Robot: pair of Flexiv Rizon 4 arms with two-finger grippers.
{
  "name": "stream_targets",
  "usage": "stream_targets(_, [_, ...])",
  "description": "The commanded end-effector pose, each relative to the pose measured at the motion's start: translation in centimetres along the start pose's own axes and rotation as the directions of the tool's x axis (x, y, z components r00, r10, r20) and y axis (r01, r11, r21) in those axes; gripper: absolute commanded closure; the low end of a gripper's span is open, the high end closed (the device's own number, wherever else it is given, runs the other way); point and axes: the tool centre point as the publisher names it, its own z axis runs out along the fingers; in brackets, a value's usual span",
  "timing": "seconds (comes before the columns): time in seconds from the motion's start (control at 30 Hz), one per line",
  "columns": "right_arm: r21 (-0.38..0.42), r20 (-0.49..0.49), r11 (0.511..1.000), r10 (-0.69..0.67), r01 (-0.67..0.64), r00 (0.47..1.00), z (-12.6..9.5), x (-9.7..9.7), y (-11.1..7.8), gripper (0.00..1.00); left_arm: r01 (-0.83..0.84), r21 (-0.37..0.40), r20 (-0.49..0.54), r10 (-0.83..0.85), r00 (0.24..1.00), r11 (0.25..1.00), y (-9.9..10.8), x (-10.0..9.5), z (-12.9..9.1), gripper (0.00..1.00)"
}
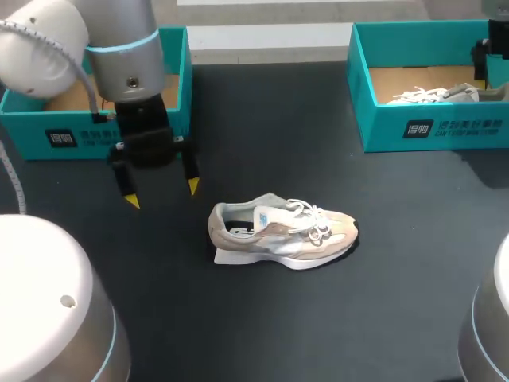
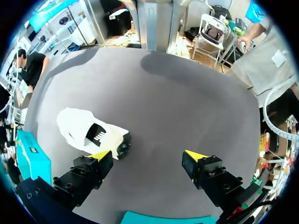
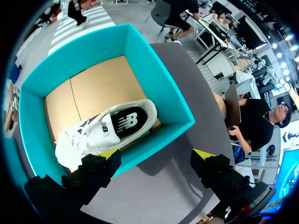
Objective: Take the shoe out of the shoebox, open the shoe tongue, remove and reinsert the insole, then place the shoe into the shoebox
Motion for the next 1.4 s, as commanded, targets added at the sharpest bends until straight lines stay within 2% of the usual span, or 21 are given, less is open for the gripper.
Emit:
stream_targets(0.03, [-0.002,-0.002,1.000,0.001,-0.001,1.000,0.0,0.0,-0.1,0.00,0.166,0.241,0.422,-0.258,0.869,0.956,1.3,2.6,0.0,0.00])
stream_targets(0.17, [-0.002,-0.002,1.000,0.001,-0.001,1.000,0.0,0.0,-0.1,0.00,0.172,0.304,0.464,-0.303,0.833,0.937,1.5,3.6,0.2,0.00])
stream_targets(0.67, [-0.002,-0.002,1.000,0.001,-0.001,1.000,0.0,0.0,-0.1,0.00,0.172,0.304,0.464,-0.303,0.833,0.937,1.5,3.6,0.2,0.00])
stream_targets(0.7, [-0.002,-0.002,1.000,0.001,-0.001,1.000,0.0,0.0,-0.1,0.00,0.248,0.362,0.437,-0.399,0.806,0.899,1.8,3.6,0.7,0.00])
stream_targets(0.73, [-0.002,-0.002,1.000,0.001,-0.001,1.000,0.0,0.0,-0.1,0.00,0.279,0.381,0.411,-0.432,0.803,0.882,2.0,3.8,1.2,0.00])
stream_targets(0.8, [-0.002,-0.002,1.000,0.001,-0.001,1.000,0.0,0.0,-0.1,0.00,0.341,0.518,0.399,-0.574,0.715,0.784,1.9,4.0,1.6,0.00])
stream_targets(1.0, [-0.002,-0.002,1.000,0.001,-0.001,1.000,0.0,0.0,-0.1,0.00,0.369,0.681,0.367,-0.730,0.576,0.633,2.0,4.3,2.7,0.00])
stream_targets(1.27, [-0.002,-0.002,1.000,0.001,-0.001,1.000,0.0,0.0,-0.1,0.00,0.352,0.761,0.340,-0.797,0.500,0.545,2.3,4.0,5.0,0.00])
stream_targets(1.4, [-0.002,-0.002,1.000,0.001,-0.001,1.000,0.0,0.0,-0.1,0.00,0.356,0.777,0.330,-0.817,0.472,0.520,2.2,3.6,6.5,0.00])
